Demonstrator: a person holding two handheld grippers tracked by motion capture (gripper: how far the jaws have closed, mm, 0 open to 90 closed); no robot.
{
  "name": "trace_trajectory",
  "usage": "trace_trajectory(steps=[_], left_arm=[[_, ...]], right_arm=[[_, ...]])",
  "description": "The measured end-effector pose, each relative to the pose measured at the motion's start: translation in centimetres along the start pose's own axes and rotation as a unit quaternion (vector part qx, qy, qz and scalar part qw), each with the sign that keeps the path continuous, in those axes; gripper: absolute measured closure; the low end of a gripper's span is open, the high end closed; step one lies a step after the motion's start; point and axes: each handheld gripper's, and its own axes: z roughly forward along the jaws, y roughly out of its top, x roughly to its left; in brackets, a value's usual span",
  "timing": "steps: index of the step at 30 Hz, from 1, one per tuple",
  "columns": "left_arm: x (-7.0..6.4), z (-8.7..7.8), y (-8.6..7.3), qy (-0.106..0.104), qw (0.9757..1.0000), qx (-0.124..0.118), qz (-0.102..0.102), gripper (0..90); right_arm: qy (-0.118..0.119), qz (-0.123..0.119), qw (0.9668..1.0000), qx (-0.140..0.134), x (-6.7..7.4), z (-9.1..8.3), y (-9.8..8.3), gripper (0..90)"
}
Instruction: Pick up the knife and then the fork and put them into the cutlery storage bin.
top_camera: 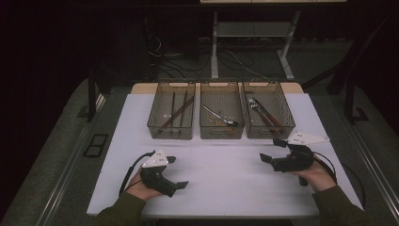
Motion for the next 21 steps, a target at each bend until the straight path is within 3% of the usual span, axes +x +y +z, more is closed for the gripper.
trace_trajectory(steps=[8,21], left_arm=[[-0.1,0.0,0.0,0.001,1.0,-0.001,0.0,0.0],[-0.1,0.0,0.0,0.0,1.0,-0.001,0.001,0.0]], right_arm=[[0.01,-0.004,0.9999,0.0,1.2,-0.4,-1.5,17.1],[-0.003,-0.004,1.0,0.002,1.9,-1.0,-3.6,17.1]])
